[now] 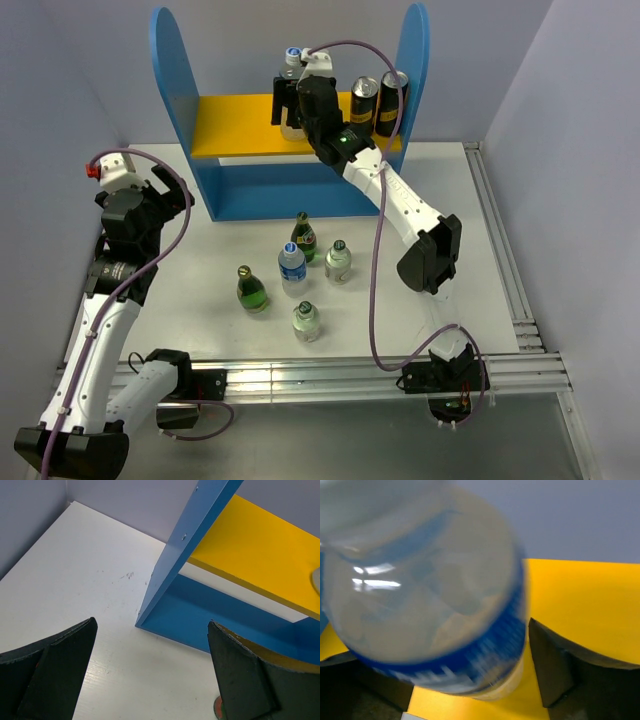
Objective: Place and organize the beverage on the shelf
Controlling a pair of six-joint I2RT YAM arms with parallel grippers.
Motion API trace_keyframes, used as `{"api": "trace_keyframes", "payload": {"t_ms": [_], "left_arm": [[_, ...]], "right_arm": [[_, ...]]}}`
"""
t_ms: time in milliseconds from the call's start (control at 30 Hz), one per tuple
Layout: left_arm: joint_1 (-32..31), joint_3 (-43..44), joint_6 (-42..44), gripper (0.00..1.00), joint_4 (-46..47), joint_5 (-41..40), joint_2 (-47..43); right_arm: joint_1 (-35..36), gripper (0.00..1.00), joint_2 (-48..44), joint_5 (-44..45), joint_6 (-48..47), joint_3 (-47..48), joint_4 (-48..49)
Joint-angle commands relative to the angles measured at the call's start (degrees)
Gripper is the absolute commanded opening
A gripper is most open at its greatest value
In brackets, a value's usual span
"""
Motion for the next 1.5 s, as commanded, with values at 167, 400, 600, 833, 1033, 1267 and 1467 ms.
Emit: {"api": "trace_keyframes", "payload": {"t_ms": [167, 400, 600, 833, 1033, 1267, 1467], "left_arm": [[0.71, 0.40, 0.62, 0.99, 1.15, 0.24, -0.98], [1.07, 0.40, 0.62, 0.99, 1.15, -0.20, -0.89], [1.50, 0.40, 0.45, 0.99, 1.24, -0.38, -1.24], [2.38, 0.31, 0.10, 0.99, 1.33, 0.33, -1.42], [2.47, 0.13, -0.34, 0.99, 1.41, -0.82, -1.77], [0.37, 0.13, -0.95, 0.99, 3.43, 8.49, -1.77], [-1.65, 2.33, -5.53, 0.99, 3.16, 20.86, 4.37]], "right_arm": [[0.80, 0.99, -0.09, 0.86, -1.24, 0.26, 3.85], [1.59, 1.00, -2.98, -0.89, -1.94, -4.48, 5.25], [3.35, 1.00, -10.72, 0.06, -2.12, -14.50, 8.68], [6.77, 1.00, -18.10, 4.28, -2.56, -22.77, 9.56], [11.69, 1.00, -25.82, 10.43, -0.27, -29.61, 5.35], [27.50, 1.00, -51.54, 25.36, -1.78, -59.02, 10.98], [34.55, 0.98, -71.68, 28.01, 6.14, -76.62, 7.20]]}}
